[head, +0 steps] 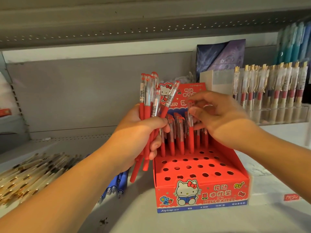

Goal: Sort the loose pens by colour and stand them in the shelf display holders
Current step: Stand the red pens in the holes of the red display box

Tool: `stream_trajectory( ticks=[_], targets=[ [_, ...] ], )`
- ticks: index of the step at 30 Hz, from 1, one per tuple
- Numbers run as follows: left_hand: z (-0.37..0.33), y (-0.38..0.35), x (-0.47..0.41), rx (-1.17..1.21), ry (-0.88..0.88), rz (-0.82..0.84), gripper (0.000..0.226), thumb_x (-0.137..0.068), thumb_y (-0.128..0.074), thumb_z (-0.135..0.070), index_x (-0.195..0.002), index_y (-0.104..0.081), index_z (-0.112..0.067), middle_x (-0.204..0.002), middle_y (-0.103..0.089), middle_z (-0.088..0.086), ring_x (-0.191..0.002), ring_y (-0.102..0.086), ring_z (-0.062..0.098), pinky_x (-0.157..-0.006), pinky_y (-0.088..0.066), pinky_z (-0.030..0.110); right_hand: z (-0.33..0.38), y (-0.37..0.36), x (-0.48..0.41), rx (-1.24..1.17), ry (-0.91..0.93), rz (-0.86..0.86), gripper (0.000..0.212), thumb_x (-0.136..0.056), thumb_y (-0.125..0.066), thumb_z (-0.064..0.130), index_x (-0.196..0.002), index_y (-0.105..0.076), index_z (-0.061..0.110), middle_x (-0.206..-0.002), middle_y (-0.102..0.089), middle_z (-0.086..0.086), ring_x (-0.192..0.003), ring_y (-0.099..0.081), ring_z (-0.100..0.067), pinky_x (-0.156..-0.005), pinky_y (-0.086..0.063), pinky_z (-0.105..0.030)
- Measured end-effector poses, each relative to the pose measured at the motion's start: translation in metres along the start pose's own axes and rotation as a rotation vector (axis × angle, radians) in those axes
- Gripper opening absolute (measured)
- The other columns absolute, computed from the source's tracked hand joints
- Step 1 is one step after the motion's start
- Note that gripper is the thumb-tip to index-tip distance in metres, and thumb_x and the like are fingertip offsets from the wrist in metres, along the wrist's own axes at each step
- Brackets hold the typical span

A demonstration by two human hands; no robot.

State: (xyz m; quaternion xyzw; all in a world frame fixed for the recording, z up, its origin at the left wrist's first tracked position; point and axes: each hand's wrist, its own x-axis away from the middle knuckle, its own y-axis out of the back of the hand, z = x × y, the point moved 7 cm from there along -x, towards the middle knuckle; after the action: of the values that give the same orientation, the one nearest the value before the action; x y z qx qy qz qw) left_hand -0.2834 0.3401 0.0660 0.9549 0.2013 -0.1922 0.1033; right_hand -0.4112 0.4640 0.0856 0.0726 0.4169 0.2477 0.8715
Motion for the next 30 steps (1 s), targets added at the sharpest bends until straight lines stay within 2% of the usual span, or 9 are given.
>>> stream_trajectory(
  ticks=[5,11,13,16,18,19,23,26,30],
  targets=[
    [0.002,-0.002,0.002,0.023,0.014,0.003,0.006,-0.096,-0.052,-0.005,-0.093,-0.049,0.000,-0.043,-0.053,-0.002,-0.030,-0.035,0.012,-0.033,-0.033,0.021,-0.016,-0.005,-0.001,0.070,-0.101,0.067,0.031,-0.094,-0.061,0.010,-0.085,-0.059,0.040,-0.081,-0.060,0.004,-0.071,-0.069,-0.024,-0.062,-0.062,-0.043],
    [0.006,-0.007,0.005,0.053,0.036,0.044,0.009,-0.097,-0.053,-0.006,-0.091,-0.050,0.000,-0.050,-0.057,0.001,-0.031,-0.037,0.014,-0.034,-0.033,0.020,-0.020,-0.010,0.005,0.243,-0.137,0.187,0.026,-0.091,-0.061,0.013,-0.087,-0.062,0.038,-0.074,-0.068,0.001,-0.072,-0.071,-0.024,-0.069,-0.060,-0.048],
    [0.007,-0.007,0.004,0.064,0.036,0.061,0.009,-0.097,-0.053,-0.007,-0.092,-0.050,0.000,-0.052,-0.058,0.001,-0.032,-0.037,0.014,-0.034,-0.034,0.020,-0.020,-0.008,0.005,0.269,-0.133,0.171,0.021,-0.088,-0.062,0.015,-0.087,-0.064,0.036,-0.074,-0.069,0.004,-0.072,-0.070,-0.019,-0.072,-0.060,-0.040],
    [0.009,-0.008,0.004,0.073,0.048,0.081,0.010,-0.097,-0.053,-0.008,-0.095,-0.049,0.000,-0.048,-0.056,0.000,-0.031,-0.037,0.014,-0.034,-0.034,0.020,-0.004,-0.006,0.009,0.395,-0.042,0.119,0.014,-0.088,-0.063,0.024,-0.093,-0.065,0.037,-0.078,-0.064,0.019,-0.074,-0.062,0.000,-0.066,-0.046,-0.007],
    [0.011,-0.009,0.004,0.076,0.046,0.093,0.009,-0.097,-0.054,-0.008,-0.092,-0.050,-0.001,-0.051,-0.057,0.001,-0.031,-0.037,0.015,-0.034,-0.034,0.021,0.012,-0.004,0.013,0.449,0.085,0.047,0.019,-0.091,-0.061,0.030,-0.109,-0.064,0.034,-0.093,-0.061,0.019,-0.083,-0.058,-0.002,-0.074,-0.043,-0.013],
    [0.011,-0.010,0.004,0.078,0.042,0.100,0.008,-0.096,-0.055,-0.008,-0.090,-0.051,-0.003,-0.054,-0.058,0.004,-0.031,-0.038,0.016,-0.034,-0.035,0.022,0.017,-0.004,0.014,0.387,0.122,0.021,0.021,-0.092,-0.061,0.029,-0.113,-0.064,0.031,-0.099,-0.062,0.015,-0.088,-0.058,-0.007,-0.079,-0.045,-0.020],
    [0.013,-0.017,0.003,0.086,0.043,0.171,0.025,-0.093,-0.060,-0.010,-0.070,-0.062,-0.022,-0.068,-0.058,0.017,-0.033,-0.038,0.020,-0.036,-0.036,0.023,0.019,-0.013,0.015,-0.291,-0.001,0.026,0.016,-0.094,-0.060,0.008,-0.108,-0.063,0.017,-0.102,-0.070,-0.012,-0.092,-0.065,-0.025,-0.089,-0.051,-0.034],
    [0.015,-0.022,0.005,0.095,0.057,0.196,0.016,-0.094,-0.058,-0.007,-0.080,-0.058,-0.015,-0.066,-0.061,0.010,-0.031,-0.039,0.018,-0.035,-0.036,0.022,0.011,-0.013,0.015,-0.429,-0.076,0.041,0.015,-0.091,-0.062,0.010,-0.106,-0.062,0.011,-0.086,-0.072,-0.007,-0.081,-0.067,-0.020,-0.079,-0.054,-0.033],
    [0.014,-0.023,0.007,0.072,0.062,0.199,0.010,-0.095,-0.057,-0.009,-0.094,-0.049,-0.003,-0.061,-0.062,0.005,-0.030,-0.041,0.016,-0.034,-0.036,0.021,0.007,-0.014,0.013,-0.617,-0.124,0.063,0.031,-0.074,-0.068,0.021,-0.101,-0.058,0.007,-0.077,-0.071,-0.008,-0.073,-0.068,-0.021,-0.068,-0.057,-0.029]
  ],
)
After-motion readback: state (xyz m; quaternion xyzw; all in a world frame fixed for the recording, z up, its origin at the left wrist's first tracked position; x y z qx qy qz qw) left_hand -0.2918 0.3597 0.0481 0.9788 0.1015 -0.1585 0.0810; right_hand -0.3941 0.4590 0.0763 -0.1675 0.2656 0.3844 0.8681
